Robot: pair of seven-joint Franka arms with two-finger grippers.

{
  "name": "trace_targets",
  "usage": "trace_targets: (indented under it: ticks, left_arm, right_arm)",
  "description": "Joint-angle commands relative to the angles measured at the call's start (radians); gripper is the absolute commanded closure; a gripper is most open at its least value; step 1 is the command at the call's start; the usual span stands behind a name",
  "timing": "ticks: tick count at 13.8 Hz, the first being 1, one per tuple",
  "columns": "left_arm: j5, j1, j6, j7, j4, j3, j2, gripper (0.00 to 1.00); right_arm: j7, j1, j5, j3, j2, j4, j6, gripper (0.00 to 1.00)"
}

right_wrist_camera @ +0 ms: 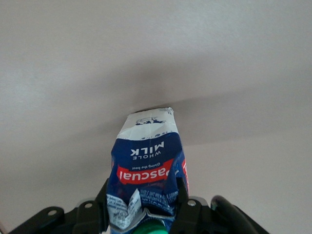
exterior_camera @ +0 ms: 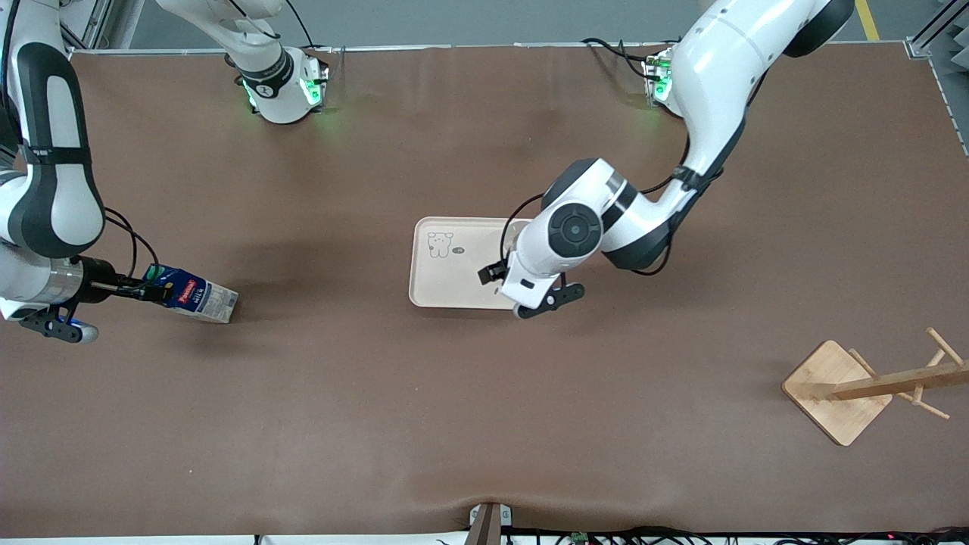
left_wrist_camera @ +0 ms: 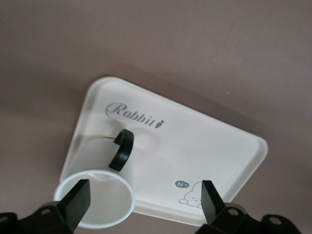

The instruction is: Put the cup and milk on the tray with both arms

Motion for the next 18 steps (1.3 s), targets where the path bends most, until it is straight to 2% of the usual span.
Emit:
trace_targets:
  ticks: [1, 3, 6, 10, 13, 18]
  left_arm:
    - [0.023, 0.101, -0.100, -0.001, -0.003, 0.003, -0.150, 0.00]
    - [0.025, 0.186, -0.169, 0.029, -0.003, 0.004, -0.230, 0.00]
    - [0.025, 0.325, -0.260, 0.155, -0.003, 0.004, -0.325, 0.00]
    - [0.025, 0.490, -0.338, 0.359, -0.001, 0.006, -0.422, 0.00]
    - [0.056, 0.588, -0.418, 0.541, 0.000, 0.000, -0.491, 0.00]
    - [0.042, 0.688, -0.436, 0.732, 0.000, -0.005, -0.578, 0.00]
  right_arm:
    - [-0.004, 0.039, 0.009, 0.004, -0.023, 0.045, -0.052, 0.96]
    - [-0.004, 0.088, 0.011, 0.004, -0.021, 0.103, -0.144, 1.00]
    - [0.013, 0.228, 0.017, 0.004, -0.020, 0.203, -0.273, 1.00]
    - [0.301, 0.426, 0.023, 0.004, -0.012, 0.252, -0.276, 1.00]
    - [0.413, 0.548, 0.118, 0.004, 0.017, 0.269, -0.267, 1.00]
    - [0.567, 0.673, 0.132, 0.002, 0.046, 0.258, -0.206, 1.00]
